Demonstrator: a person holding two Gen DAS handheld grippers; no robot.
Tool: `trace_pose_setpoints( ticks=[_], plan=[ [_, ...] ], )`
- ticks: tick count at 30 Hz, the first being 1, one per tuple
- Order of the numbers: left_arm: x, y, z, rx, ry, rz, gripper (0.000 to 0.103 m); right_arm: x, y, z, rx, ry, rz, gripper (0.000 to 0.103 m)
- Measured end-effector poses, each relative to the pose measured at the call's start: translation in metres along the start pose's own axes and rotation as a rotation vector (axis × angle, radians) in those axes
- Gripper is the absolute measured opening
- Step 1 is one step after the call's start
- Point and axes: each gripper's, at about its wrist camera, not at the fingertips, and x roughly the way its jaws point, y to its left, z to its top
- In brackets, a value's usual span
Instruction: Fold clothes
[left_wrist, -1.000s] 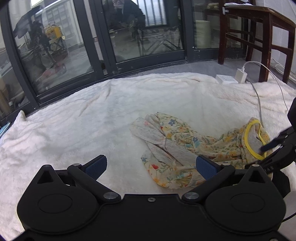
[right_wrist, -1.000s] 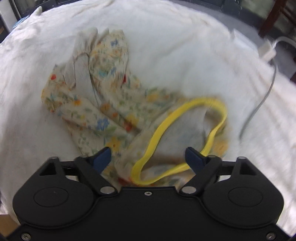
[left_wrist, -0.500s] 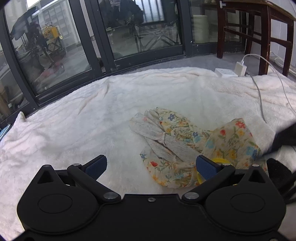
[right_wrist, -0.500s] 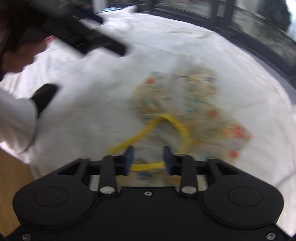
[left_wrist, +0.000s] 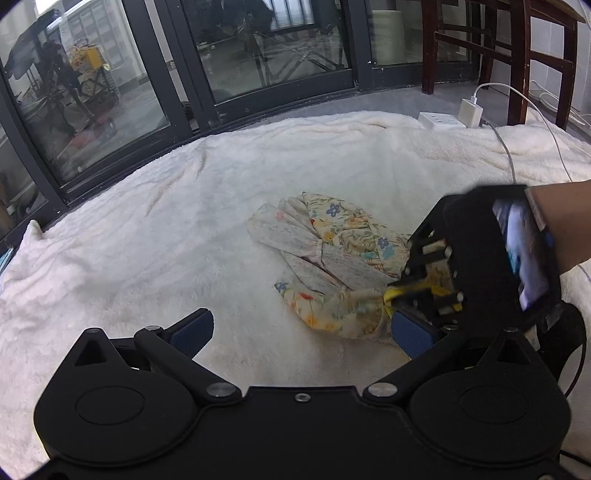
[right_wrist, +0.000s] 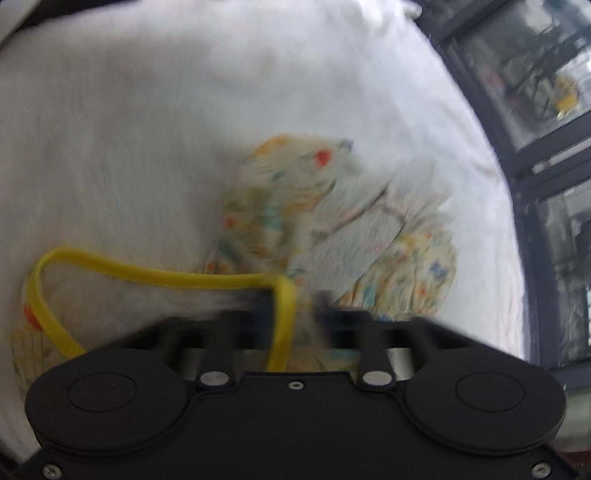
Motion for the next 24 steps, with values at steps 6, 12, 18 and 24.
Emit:
trace_pose_setpoints(
  ticks=[6, 12, 18, 24],
  plan=[
    [0.001, -0.006, -0.003, -0.029, -0.014, -0.091, 0.103, -0.072, -0.060, -0.005, 0.475, -0.159, 0.019, 0.010],
    [0.016, -0.005, -0.022, -0.192, -0.117, -0.275, 0.103, -0.141, -0.105, -0.020, 0.798, -0.468, -0.008, 0.010],
    [-0.003, -0.015, -0.033, 0.018, -0.347, -0.184, 0.103, -0.167, -0.092, -0.015, 0.669, -0.548, 0.001, 0.010],
    [-0.023, -0.004, -0.054, 0.170, -0.471, -0.128, 0.103, -0.215, -0.054, -0.018, 0.435, -0.505, 0.086, 0.010]
  ],
)
